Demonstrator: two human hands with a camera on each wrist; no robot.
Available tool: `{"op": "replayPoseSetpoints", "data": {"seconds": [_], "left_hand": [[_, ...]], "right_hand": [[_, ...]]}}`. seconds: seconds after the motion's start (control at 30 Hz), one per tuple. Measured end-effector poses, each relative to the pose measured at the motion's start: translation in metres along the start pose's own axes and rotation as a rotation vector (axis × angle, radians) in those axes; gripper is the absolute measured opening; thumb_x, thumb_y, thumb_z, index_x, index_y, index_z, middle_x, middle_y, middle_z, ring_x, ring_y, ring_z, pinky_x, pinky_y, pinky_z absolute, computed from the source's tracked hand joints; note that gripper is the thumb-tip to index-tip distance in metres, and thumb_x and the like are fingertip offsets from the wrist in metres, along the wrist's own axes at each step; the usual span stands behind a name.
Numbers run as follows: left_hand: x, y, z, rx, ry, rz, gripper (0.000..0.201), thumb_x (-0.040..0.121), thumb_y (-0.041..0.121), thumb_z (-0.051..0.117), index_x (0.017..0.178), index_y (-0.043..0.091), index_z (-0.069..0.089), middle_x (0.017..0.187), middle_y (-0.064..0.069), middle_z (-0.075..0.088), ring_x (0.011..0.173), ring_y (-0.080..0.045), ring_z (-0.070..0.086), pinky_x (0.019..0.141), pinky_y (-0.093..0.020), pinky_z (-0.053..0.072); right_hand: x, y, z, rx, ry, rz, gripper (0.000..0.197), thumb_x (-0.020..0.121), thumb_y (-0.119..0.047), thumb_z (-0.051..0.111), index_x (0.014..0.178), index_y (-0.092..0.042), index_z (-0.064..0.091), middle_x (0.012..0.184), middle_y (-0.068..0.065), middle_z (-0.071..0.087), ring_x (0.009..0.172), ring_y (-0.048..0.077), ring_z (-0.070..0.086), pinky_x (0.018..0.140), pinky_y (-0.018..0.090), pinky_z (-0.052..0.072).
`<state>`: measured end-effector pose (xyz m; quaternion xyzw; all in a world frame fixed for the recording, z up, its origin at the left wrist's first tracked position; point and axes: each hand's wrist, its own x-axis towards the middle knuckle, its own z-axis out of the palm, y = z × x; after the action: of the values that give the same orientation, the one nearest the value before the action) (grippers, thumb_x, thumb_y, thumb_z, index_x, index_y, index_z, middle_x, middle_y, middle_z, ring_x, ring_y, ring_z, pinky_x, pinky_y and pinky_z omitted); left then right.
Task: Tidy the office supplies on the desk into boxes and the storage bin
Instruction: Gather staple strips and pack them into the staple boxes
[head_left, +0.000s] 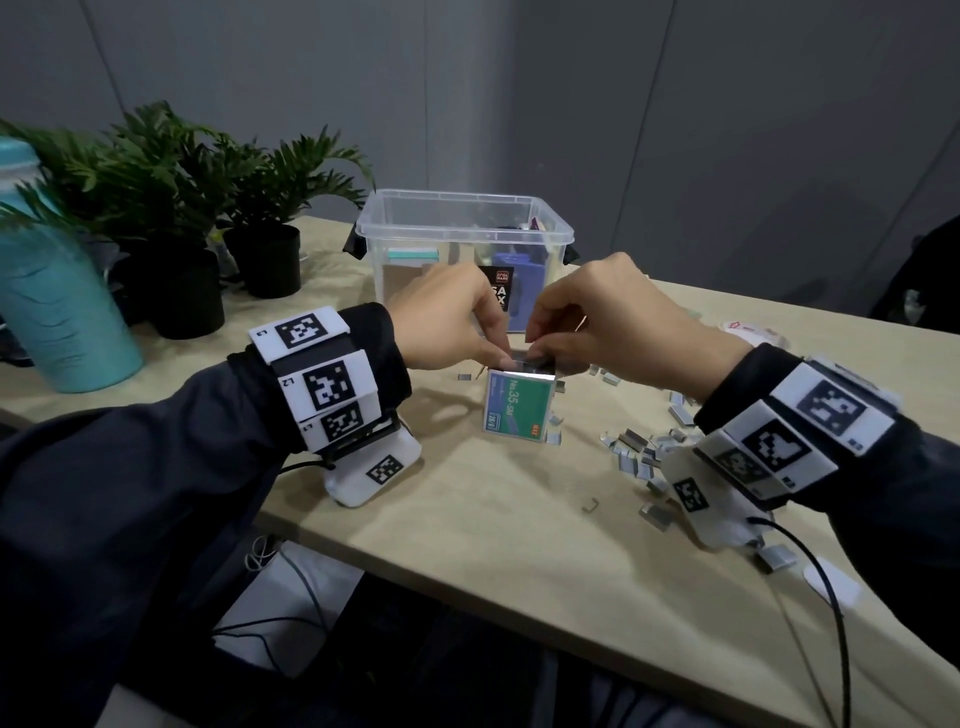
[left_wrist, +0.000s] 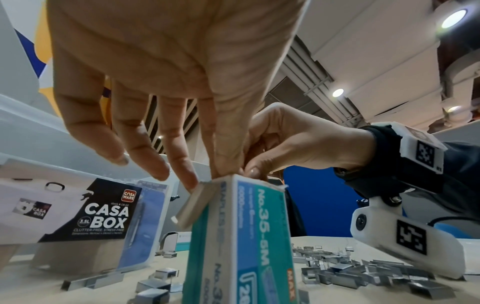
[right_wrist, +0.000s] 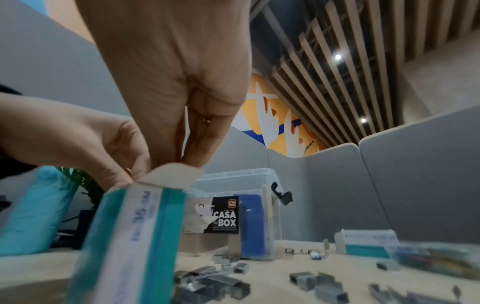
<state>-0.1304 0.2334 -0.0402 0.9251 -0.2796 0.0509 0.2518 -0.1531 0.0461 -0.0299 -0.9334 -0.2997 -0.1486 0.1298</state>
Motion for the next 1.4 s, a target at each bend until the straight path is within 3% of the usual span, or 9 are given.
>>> {"op": "replayPoseSetpoints", "data": {"seconds": [0.23, 0.37, 0.47, 0.7, 0.93, 1.1, 1.23, 1.3, 1.4], "left_hand": [[0.000, -0.001, -0.004, 0.007, -0.012, 0.001, 0.006, 0.076, 0.028, 0.080, 0.081, 0.025, 0.080, 0.060, 0.021, 0.062, 0.062, 0.007, 0.055, 0.069, -0.023, 0.042], [-0.001, -0.001, -0.007, 0.006, -0.001, 0.021, 0.006, 0.076, 0.027, 0.081, 0.081, 0.026, 0.079, 0.068, 0.017, 0.062, 0.065, 0.003, 0.054, 0.061, -0.014, 0.039], [-0.002, -0.001, -0.006, 0.057, -0.016, 0.027, 0.008, 0.073, 0.029, 0.082, 0.080, 0.029, 0.078, 0.069, 0.021, 0.056, 0.071, -0.001, 0.052, 0.060, -0.016, 0.036], [0.000, -0.001, -0.005, 0.069, -0.007, 0.004, 0.006, 0.074, 0.030, 0.082, 0.076, 0.028, 0.076, 0.066, 0.018, 0.055, 0.069, 0.000, 0.050, 0.059, -0.018, 0.035], [0.001, -0.004, 0.001, 0.078, 0.008, 0.024, 0.010, 0.071, 0.036, 0.082, 0.078, 0.030, 0.078, 0.077, 0.015, 0.062, 0.084, -0.016, 0.052, 0.075, -0.032, 0.043], [0.000, -0.002, -0.003, 0.027, 0.058, 0.027, 0.008, 0.080, 0.029, 0.077, 0.085, 0.024, 0.080, 0.077, 0.003, 0.067, 0.074, -0.012, 0.055, 0.069, -0.029, 0.046], [0.000, -0.005, -0.005, -0.004, 0.032, -0.111, 0.025, 0.098, 0.029, 0.053, 0.100, 0.009, 0.069, 0.086, -0.006, 0.071, 0.081, -0.021, 0.066, 0.073, -0.036, 0.055], [-0.002, -0.003, -0.006, -0.122, -0.146, -0.253, 0.027, 0.102, 0.030, 0.043, 0.106, 0.006, 0.055, 0.089, -0.014, 0.070, 0.078, -0.026, 0.066, 0.069, -0.037, 0.056], [-0.005, 0.001, -0.006, -0.416, -0.274, -0.379, 0.021, 0.104, 0.024, 0.039, 0.116, 0.008, 0.046, 0.085, -0.017, 0.067, 0.071, -0.024, 0.064, 0.062, -0.031, 0.057]], "right_hand": [[-0.001, 0.002, -0.010, 0.044, -0.082, 0.017, 0.012, 0.081, -0.006, 0.075, 0.089, -0.014, 0.080, 0.081, -0.005, 0.073, 0.069, 0.002, 0.066, 0.063, 0.005, 0.047], [-0.005, 0.000, -0.014, -0.162, -0.116, 0.068, 0.013, 0.085, -0.028, 0.072, 0.095, -0.034, 0.078, 0.093, -0.012, 0.067, 0.085, 0.006, 0.058, 0.056, 0.022, 0.040], [-0.007, -0.003, -0.013, -0.177, -0.132, 0.066, 0.012, 0.087, -0.032, 0.070, 0.096, -0.037, 0.077, 0.095, -0.012, 0.061, 0.083, 0.004, 0.052, 0.053, 0.019, 0.033], [-0.003, -0.007, -0.006, -0.098, -0.114, 0.072, 0.008, 0.084, -0.030, 0.073, 0.089, -0.031, 0.079, 0.086, -0.009, 0.067, 0.075, 0.007, 0.057, 0.064, 0.035, 0.052], [0.000, -0.008, -0.008, -0.115, -0.136, 0.125, 0.003, 0.081, -0.029, 0.076, 0.082, -0.032, 0.077, 0.082, -0.012, 0.068, 0.075, 0.007, 0.058, 0.056, 0.025, 0.042], [-0.001, -0.003, -0.015, -0.043, -0.113, 0.158, 0.015, 0.087, -0.025, 0.071, 0.092, -0.037, 0.077, 0.078, -0.014, 0.066, 0.069, 0.000, 0.061, 0.053, 0.020, 0.035], [-0.003, 0.004, -0.021, -0.178, -0.102, 0.343, 0.021, 0.099, -0.031, 0.051, 0.110, -0.030, 0.069, 0.094, -0.005, 0.069, 0.087, 0.022, 0.067, 0.071, 0.036, 0.055], [-0.007, 0.004, -0.022, 0.074, -0.224, 0.520, 0.025, 0.105, -0.028, 0.039, 0.112, -0.013, 0.059, 0.091, 0.011, 0.072, 0.077, 0.025, 0.072, 0.062, 0.034, 0.058], [-0.011, 0.000, -0.019, 0.599, -0.197, 0.671, 0.022, 0.106, -0.014, 0.034, 0.117, -0.004, 0.051, 0.079, 0.015, 0.071, 0.059, 0.016, 0.069, 0.047, 0.024, 0.053]]}}
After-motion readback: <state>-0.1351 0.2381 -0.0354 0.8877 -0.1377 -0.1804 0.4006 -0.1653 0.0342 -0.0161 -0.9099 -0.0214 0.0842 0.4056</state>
